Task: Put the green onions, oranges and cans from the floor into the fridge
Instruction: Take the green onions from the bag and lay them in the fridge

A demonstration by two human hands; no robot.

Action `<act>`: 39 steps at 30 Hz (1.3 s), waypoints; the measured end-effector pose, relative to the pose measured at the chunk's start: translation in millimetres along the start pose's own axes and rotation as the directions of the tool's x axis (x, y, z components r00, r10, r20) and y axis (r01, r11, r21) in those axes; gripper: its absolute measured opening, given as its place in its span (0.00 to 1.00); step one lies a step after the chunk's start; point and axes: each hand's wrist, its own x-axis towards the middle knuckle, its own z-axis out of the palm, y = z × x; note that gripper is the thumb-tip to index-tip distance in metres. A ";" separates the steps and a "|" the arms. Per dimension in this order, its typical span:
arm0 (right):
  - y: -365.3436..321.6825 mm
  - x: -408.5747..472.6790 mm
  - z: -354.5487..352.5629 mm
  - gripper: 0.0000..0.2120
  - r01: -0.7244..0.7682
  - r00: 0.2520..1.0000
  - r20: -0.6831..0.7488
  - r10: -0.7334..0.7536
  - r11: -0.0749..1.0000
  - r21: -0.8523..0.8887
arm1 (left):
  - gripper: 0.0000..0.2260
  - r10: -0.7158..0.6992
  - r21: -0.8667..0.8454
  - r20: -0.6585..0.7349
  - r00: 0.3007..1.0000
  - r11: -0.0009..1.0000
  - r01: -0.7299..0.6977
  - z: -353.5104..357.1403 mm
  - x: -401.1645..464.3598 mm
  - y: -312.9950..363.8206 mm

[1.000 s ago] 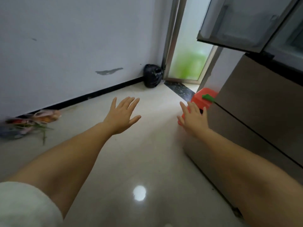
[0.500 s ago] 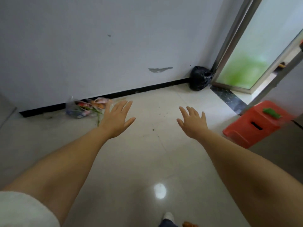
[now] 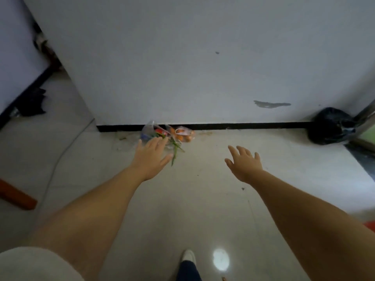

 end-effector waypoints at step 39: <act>-271.6 665.6 176.0 0.24 0.026 0.932 0.345 -0.111 0.970 0.242 | 0.23 0.170 -0.252 0.469 0.867 0.966 -0.054 261.3 542.0 -323.8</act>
